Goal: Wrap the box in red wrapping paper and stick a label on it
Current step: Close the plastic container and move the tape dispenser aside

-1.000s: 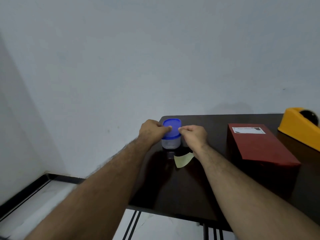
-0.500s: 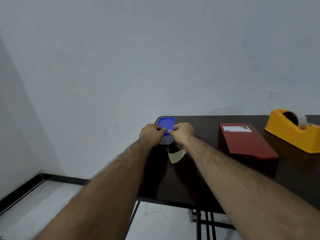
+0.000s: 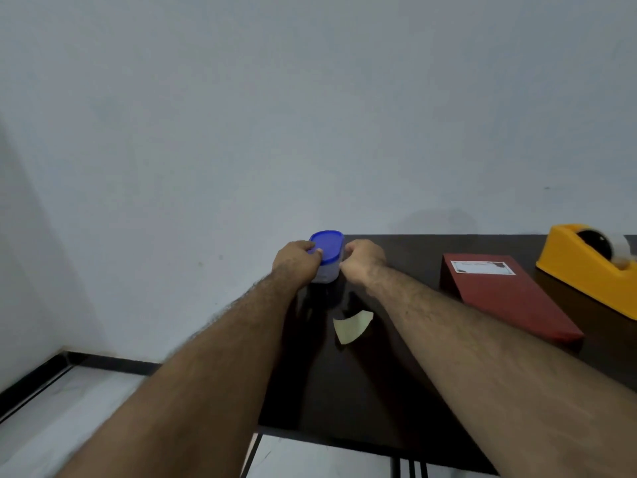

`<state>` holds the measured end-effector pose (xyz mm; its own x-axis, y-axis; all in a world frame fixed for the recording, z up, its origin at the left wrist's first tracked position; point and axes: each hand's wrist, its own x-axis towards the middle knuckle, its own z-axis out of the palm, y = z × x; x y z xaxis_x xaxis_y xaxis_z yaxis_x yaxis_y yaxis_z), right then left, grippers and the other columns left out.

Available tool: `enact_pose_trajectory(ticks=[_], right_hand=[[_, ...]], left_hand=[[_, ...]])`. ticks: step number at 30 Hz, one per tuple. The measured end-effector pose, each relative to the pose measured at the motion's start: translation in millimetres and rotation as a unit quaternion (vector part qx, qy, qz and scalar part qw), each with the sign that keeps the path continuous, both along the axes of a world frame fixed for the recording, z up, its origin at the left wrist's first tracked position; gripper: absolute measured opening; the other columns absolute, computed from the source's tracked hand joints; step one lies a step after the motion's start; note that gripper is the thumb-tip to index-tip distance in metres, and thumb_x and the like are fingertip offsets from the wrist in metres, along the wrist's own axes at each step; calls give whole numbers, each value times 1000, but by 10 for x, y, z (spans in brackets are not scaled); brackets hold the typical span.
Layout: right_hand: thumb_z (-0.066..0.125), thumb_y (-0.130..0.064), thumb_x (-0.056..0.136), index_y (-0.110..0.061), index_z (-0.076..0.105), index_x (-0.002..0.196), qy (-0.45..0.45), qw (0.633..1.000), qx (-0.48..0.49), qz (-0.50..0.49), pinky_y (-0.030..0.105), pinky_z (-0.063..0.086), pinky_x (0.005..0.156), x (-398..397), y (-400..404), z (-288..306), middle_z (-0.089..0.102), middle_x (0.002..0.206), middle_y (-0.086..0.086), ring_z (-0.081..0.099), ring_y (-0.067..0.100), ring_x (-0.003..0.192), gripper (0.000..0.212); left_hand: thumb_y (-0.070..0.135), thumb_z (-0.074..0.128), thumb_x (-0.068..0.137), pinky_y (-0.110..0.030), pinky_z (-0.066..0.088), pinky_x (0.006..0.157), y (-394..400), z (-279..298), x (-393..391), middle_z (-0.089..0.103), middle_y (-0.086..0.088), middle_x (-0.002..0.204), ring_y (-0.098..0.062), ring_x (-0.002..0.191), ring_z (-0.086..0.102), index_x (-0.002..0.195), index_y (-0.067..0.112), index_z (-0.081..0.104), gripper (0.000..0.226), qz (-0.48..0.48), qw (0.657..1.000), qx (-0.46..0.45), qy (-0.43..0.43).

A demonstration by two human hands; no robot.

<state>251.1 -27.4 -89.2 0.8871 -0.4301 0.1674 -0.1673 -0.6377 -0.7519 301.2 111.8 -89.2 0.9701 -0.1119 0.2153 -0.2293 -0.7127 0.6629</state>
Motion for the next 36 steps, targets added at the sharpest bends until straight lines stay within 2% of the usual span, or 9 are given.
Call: enact_pose_trajectory(ticks=[6, 8, 12, 15, 17, 21, 25, 32, 36], right_hand=[[66, -2, 91, -17, 78, 117, -25, 989, -144, 3, 28, 56, 93, -572, -464, 505, 73, 125, 3, 68, 22, 114, 32], [66, -3, 91, -20, 79, 112, -26, 986, -165, -14, 29, 57, 91, -798, -633, 601, 74, 121, 1, 68, 21, 111, 29], [68, -11, 89, -21, 76, 118, 11, 978, -196, -75, 32, 59, 88, -1421, -1099, 589, 73, 121, 2, 68, 22, 108, 33], [66, -19, 92, -18, 65, 138, 28, 981, -157, -111, 35, 56, 98, -1773, -1426, 445, 67, 137, 6, 64, 28, 123, 46], [65, -23, 94, -16, 60, 142, 43, 982, -119, -143, 34, 55, 93, -2054, -1648, 339, 66, 138, 9, 63, 31, 123, 49], [69, -26, 94, -7, 70, 109, 3, 985, 89, -145, 30, 49, 62, -2192, -1820, 5, 74, 104, 11, 69, 27, 88, 24], [67, -23, 97, -10, 75, 93, -94, 958, 250, -107, 35, 55, 66, -2151, -1908, -232, 77, 95, 11, 73, 28, 86, 15], [58, -24, 101, -18, 76, 106, -128, 954, 242, -121, 43, 65, 83, -1564, -2145, -266, 79, 94, 0, 76, 21, 89, 19], [56, -24, 103, -18, 75, 111, -126, 958, 230, -117, 39, 65, 81, -1284, -2292, -198, 79, 95, -2, 76, 18, 88, 21]], left_hand=[[27, 61, 103, -29, 44, 112, -339, 114, -611, 66, 1, 144, -21, 134, 59, 143, 21, 67, 40, -77, 990, -27, -116], [27, 63, 102, -26, 47, 102, -510, 126, -877, 70, 1, 138, -17, 126, 64, 140, 20, 68, 39, -123, 986, -74, -87], [36, 68, 101, -41, 52, 112, -969, 75, -1353, 69, -3, 137, -20, 127, 65, 143, 16, 65, 47, -194, 974, -112, 14], [43, 66, 101, -43, 56, 106, -1248, 55, -1606, 72, -3, 125, -23, 114, 67, 133, 17, 69, 42, -203, 966, -137, 88], [46, 65, 99, -39, 60, 98, -1470, 18, -1844, 75, -2, 115, -20, 101, 71, 125, 17, 72, 39, -222, 952, -165, 134], [38, 60, 94, -41, 64, 91, -1723, -143, -2040, 77, 1, 114, -18, 99, 77, 133, 22, 63, 43, -222, 926, -239, 193], [19, 54, 100, -36, 61, 85, -1865, -203, -2104, 72, 1, 117, -18, 103, 72, 136, 29, 54, 37, -187, 925, -273, 184], [12, 53, 97, -40, 62, 94, -2218, -127, -1600, 75, 4, 116, -17, 105, 73, 135, 28, 60, 42, -186, 917, -310, 172], [6, 52, 93, -42, 64, 92, -2406, -67, -1311, 76, 3, 112, -19, 102, 75, 131, 26, 62, 44, -181, 913, -319, 178]])
